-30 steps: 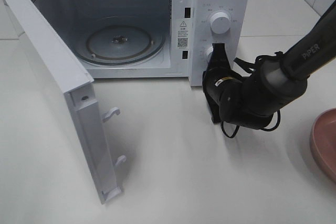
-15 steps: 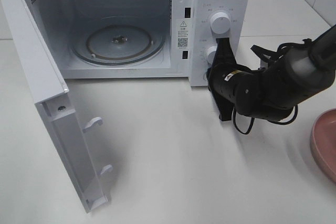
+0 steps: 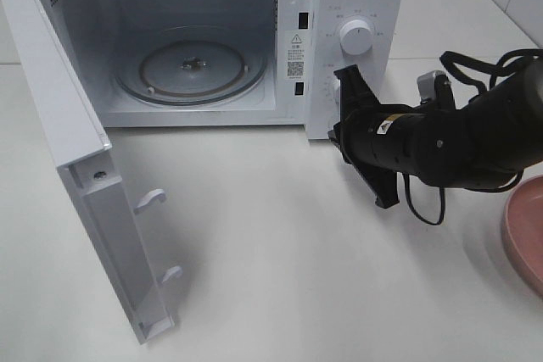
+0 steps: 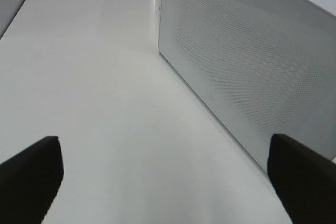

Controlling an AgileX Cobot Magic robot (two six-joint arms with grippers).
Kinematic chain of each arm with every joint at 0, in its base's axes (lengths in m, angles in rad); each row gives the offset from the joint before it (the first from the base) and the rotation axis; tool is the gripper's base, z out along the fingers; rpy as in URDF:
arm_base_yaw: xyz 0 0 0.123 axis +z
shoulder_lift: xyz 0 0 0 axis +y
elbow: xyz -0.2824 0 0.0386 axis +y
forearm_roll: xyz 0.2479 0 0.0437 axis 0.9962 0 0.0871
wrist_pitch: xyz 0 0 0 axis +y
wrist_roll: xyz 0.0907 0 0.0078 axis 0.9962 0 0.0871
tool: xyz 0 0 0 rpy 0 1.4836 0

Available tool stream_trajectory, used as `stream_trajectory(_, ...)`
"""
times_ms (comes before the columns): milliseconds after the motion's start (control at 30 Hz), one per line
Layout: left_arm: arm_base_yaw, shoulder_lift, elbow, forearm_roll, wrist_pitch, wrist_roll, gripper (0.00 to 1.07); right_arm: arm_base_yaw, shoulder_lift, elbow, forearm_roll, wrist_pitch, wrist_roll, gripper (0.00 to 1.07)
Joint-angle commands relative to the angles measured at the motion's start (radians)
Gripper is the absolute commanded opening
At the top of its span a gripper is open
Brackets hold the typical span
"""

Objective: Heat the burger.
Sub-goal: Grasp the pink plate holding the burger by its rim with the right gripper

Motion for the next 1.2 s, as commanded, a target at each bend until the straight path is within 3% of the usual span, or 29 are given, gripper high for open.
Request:
stream_trajectory(33,0.000,-0.016,-0.001,-0.005,-0.009,0.000,0.98,-0.006,-0.054,0.013,-0.117,0.074,-0.075,0.00)
stream_trajectory(167,0.000,-0.016,-0.001,-0.005,-0.009,0.000,0.98,-0.006,-0.104,0.013,-0.299,0.208,-0.102,0.00)
stream_trajectory(400,0.000,-0.016,-0.001,-0.005,-0.009,0.000,0.98,-0.006,-0.167,0.013,-0.478,0.345,-0.129,0.01)
stream_trajectory(433,0.000,-0.016,-0.001,-0.005,-0.009,0.000,0.98,-0.006,-0.188,0.013,-0.555,0.401,-0.129,0.02)
stream_trajectory(533,0.000,-0.016,-0.001,-0.005,-0.009,0.000,0.98,-0.006,-0.201,0.013,-0.593,0.435,-0.130,0.02)
stream_trajectory(600,0.000,-0.016,-0.001,-0.005,-0.009,0.001,0.98,-0.006,-0.248,0.013,-0.716,0.580,-0.156,0.03)
stream_trajectory(1000,0.000,-0.016,-0.001,-0.005,-0.009,0.001,0.98,-0.008,-0.348,0.013,-0.720,0.877,-0.436,0.04)
stream_trajectory(1200,0.000,-0.016,-0.001,-0.005,-0.009,0.001,0.98,-0.008,-0.392,0.012,-0.652,1.016,-0.644,0.04)
